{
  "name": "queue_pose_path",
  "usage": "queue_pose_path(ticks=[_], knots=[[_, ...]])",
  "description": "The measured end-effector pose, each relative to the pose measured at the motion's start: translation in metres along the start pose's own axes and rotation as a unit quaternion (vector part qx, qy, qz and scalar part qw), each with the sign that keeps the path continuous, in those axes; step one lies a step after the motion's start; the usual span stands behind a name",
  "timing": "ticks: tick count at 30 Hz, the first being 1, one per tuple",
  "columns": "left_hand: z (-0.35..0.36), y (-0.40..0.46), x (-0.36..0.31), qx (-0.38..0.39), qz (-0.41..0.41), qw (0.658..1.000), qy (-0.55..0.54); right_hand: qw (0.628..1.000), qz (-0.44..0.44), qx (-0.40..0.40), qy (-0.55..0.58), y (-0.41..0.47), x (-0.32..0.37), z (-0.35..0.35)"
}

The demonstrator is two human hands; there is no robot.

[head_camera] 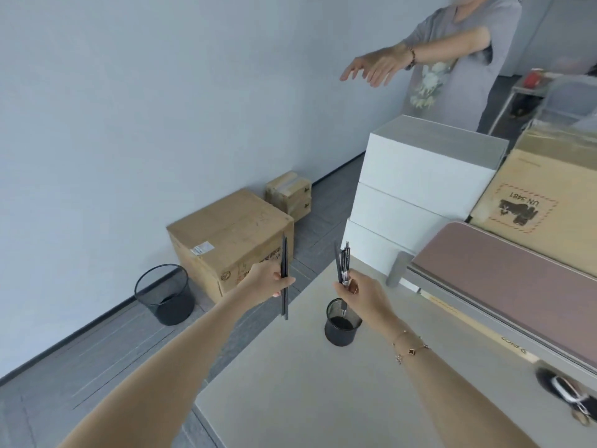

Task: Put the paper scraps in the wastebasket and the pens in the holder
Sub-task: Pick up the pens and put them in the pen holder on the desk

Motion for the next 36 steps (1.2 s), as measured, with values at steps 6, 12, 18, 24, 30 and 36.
queue_pose_path(ticks=[6, 12, 18, 24, 30, 36], knots=[[0.049, 0.038, -0.043, 0.005, 0.019, 1.0, 0.003, 0.998, 0.057, 0.014, 0.013, 0.011, -0.056, -0.003], [0.092, 0.071, -0.066, 0.023, 0.034, 0.999, 0.002, 0.995, 0.096, 0.003, 0.034, 0.021, -0.09, 0.011], [0.125, 0.095, -0.063, 0.047, 0.029, 0.998, 0.018, 0.992, 0.122, 0.024, 0.024, 0.03, -0.111, 0.033], [0.15, 0.098, -0.053, 0.081, 0.011, 0.996, 0.045, 0.982, 0.173, 0.075, -0.016, 0.027, -0.125, 0.056], [0.159, 0.103, -0.043, 0.108, 0.0, 0.99, 0.09, 0.97, 0.211, 0.11, -0.053, 0.031, -0.129, 0.065], [0.164, 0.107, -0.037, 0.124, -0.005, 0.986, 0.113, 0.965, 0.209, 0.132, -0.084, 0.04, -0.123, 0.063]])
Point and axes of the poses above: each hand's wrist, its own y-axis towards the middle knuckle, its own z-axis out of the palm, x = y × z, the point moved 2 cm from there along y, towards the middle knuckle, and after that the axes turned 2 degrees about -z, right-handed, at the moved point
